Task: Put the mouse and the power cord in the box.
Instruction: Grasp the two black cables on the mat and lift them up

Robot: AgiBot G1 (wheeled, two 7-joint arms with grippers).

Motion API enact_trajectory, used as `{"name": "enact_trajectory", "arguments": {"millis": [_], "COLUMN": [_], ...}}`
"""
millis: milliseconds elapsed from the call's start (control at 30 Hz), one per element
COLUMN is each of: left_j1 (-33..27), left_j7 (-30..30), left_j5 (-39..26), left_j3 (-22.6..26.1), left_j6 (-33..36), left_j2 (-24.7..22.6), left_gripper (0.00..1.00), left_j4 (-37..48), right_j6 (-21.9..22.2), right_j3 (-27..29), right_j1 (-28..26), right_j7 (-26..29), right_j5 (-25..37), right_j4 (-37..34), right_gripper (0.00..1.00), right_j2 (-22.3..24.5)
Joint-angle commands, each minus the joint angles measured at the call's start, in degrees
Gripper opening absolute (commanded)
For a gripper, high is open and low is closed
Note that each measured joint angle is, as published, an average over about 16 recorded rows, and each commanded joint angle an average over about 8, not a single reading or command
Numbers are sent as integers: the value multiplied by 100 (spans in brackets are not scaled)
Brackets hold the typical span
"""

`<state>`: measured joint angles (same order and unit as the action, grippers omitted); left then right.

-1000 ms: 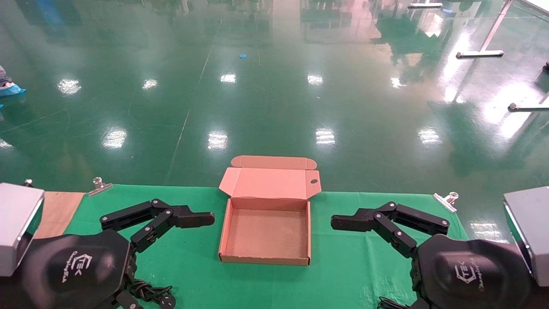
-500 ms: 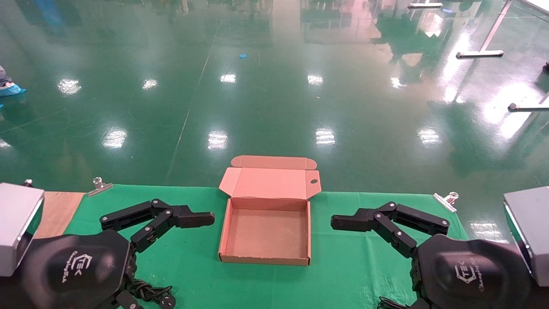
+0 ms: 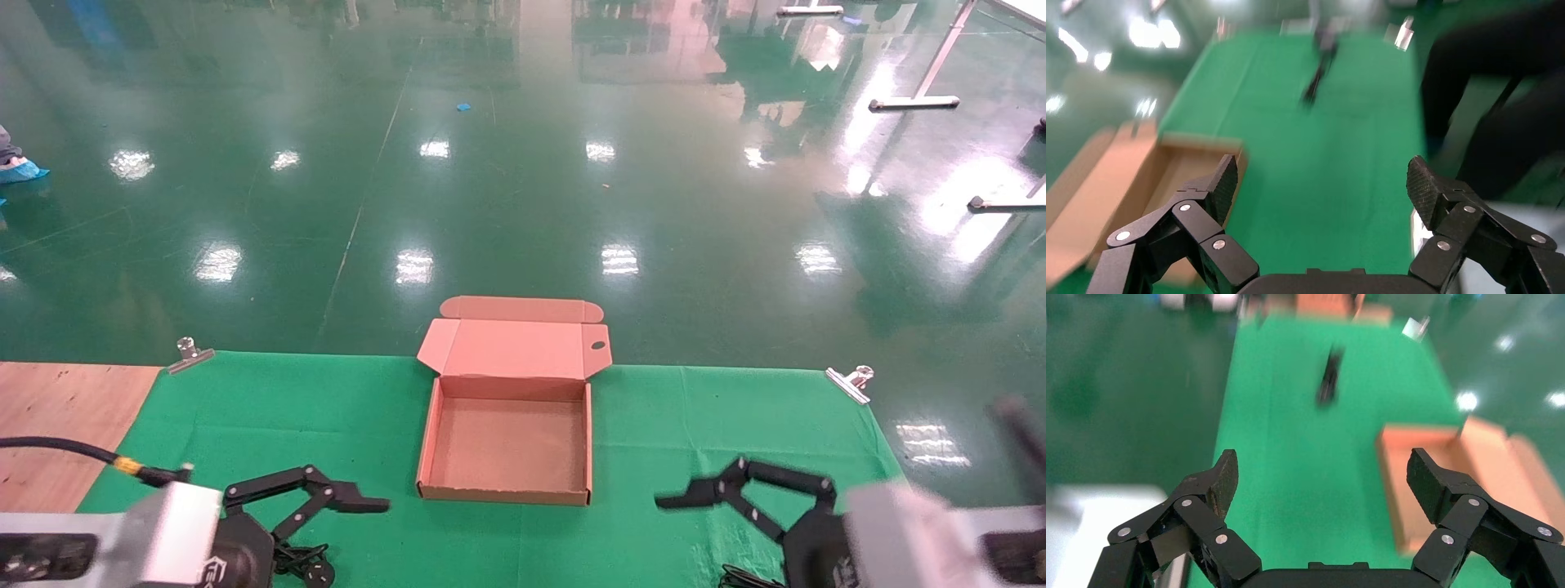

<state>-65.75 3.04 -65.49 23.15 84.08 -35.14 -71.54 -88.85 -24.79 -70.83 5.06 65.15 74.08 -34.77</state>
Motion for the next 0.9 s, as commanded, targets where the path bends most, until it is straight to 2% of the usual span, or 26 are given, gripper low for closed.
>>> {"name": "enact_trajectory", "arguments": {"millis": [33,200,433,633,900], "left_j1": [-102,-535,-1037,-1370,-1654], "left_j7": [-138,-492,-1160,-1822,-2702], "left_j5": [-507,-1851,-3298,-3740,-3932], "left_j3": [142,574,1123,1383,1524], "left_j6": [-66,-333,-741,-865,-1170], "left_j2": [5,-266,-832,-1334,-1877], "left_gripper": [100,100,100,100,100], "left_j4": [37,510,1560,2776,4328], "right_j6": [-90,-104,5,441,1228], "right_j3": [-207,-964,-1728,-2046,-2168], "right_j1": [-239,-838,-1341,-1489,-1476], "right_j7": [-94,-347,-819,-1321,-2080], "right_j5": [515,2044,3474,4165,4470], "right_j4": [25,-166,-863,-1880,-3293], "right_gripper": [100,100,100,100,100], "right_j2": [-11,-291,-826,-1331,-1941]}}
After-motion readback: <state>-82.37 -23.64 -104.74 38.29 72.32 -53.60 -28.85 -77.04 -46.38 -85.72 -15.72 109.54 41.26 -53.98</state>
